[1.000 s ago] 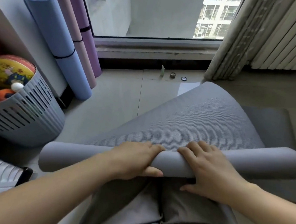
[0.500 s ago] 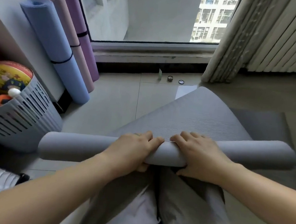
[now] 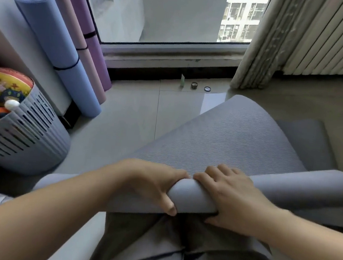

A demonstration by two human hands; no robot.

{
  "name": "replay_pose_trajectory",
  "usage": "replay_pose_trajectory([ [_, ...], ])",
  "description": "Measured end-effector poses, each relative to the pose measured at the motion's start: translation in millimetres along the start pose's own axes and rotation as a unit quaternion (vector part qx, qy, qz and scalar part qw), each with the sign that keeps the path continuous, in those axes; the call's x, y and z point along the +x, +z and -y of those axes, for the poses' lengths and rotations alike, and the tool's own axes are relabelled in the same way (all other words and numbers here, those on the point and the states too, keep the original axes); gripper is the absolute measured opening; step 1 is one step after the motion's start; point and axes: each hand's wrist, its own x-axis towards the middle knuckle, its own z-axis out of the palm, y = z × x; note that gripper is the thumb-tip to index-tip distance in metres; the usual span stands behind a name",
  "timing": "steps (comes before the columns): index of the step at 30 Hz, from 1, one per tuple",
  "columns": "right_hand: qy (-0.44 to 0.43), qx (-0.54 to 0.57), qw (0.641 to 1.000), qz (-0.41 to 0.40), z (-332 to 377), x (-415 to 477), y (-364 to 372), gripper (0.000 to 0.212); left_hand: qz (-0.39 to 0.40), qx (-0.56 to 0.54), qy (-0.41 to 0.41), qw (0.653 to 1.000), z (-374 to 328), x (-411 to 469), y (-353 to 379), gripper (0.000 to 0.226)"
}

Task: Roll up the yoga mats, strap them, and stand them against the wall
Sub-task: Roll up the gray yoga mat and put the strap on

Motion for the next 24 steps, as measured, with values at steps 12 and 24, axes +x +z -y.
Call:
replay_pose_trajectory([
  [12,0.030,0.039,0.995,0.082,-15,36,-12,0.088,-0.196,0.218,-0.071,0.953,-2,1,21,0.084],
  [24,0.041,0.134,0.980,0.143,-29,68,-19,0.072,-0.276,0.275,-0.116,0.914,-2,11,17,0.089],
])
